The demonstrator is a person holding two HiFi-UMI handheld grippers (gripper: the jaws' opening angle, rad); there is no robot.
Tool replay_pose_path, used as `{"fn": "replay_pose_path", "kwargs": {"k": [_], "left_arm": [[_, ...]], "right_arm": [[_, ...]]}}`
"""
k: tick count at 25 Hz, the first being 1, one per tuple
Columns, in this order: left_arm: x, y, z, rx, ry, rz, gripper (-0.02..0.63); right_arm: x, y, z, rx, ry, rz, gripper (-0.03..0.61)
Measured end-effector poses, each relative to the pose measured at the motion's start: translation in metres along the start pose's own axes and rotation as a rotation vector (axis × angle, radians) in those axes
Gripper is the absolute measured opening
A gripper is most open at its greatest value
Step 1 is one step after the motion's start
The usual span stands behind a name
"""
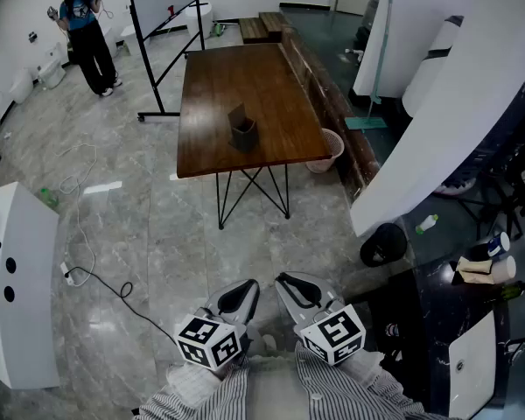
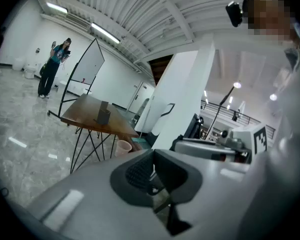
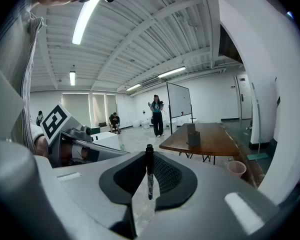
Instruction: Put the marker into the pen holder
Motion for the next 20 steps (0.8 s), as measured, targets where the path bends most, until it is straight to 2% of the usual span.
{"fn": "replay_pose_path", "kwargs": {"k": [4,10,20], "left_arm": [[0.008,-0.017,-0.001,0.002,0.05,-0.005,0.008],[0.029,-0.048,0.019,0.0,0.039,-0.011,0.008],[0.1,-0.131,0.105,0.016,0.019,-0.029,0.008]], "right_arm": [[-0.014,-0.007,-0.007,0.012,-0.016,-0.001,0.044],[-0.042,-0.038,-0.003,0.006,-0.014,0.003,0.044],[-0.126,-0.145,0.029,0.012,-0.019,-0.037,0.044]]}}
Point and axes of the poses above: the fingertips, and each gripper's own axes: y backward along the fingers, x to its left, z out of its top, the point moved 7 cm from there along y, backward along the fingers, and after that the axes turned 8 degrees about y, right-handed, at the moved point
